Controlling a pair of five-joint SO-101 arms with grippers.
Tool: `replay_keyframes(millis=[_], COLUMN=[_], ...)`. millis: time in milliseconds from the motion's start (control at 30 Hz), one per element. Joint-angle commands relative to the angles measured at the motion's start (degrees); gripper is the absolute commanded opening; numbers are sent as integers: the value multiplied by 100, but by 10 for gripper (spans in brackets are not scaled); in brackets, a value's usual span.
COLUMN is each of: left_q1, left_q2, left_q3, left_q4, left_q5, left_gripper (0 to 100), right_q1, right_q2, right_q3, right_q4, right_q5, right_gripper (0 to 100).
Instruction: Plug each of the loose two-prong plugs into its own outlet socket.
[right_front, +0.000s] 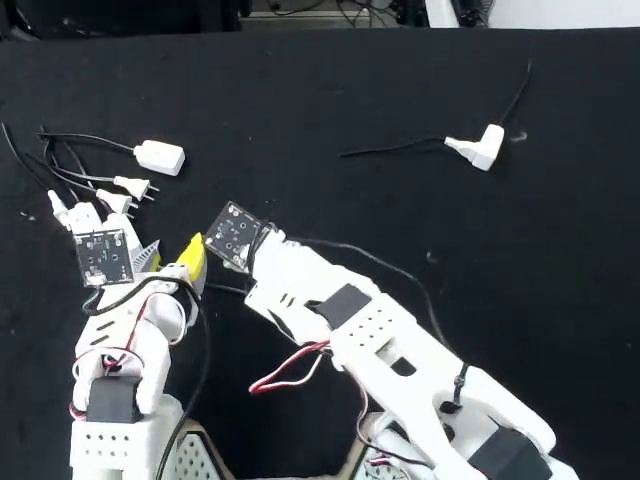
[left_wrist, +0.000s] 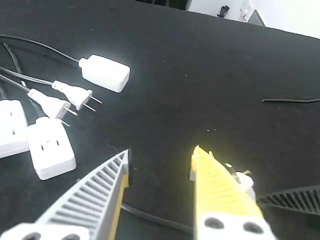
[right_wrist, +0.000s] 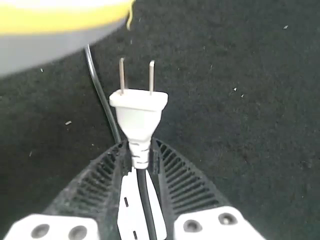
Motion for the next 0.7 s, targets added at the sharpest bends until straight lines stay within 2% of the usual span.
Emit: replay_keyframes(millis=[0, 200, 467, 667], left_q1=[330, 954, 945, 945], left_q2=[-26, -26, -26, -26], left_q3=[-330, -66, 13, 365], left_q4=[-53, -105, -114, -536], left_q5=[97, -360, -440, -440], left_gripper=[207, 207, 207, 207], right_q1=[-88, -88, -88, -97], right_q2=[57, 13, 4, -110], right_q3=[-127, -119, -127, -268], right_q4=[-132, -105, -88, 246], right_q5=[-53, -79, -97, -97], right_gripper=[11, 11, 11, 11])
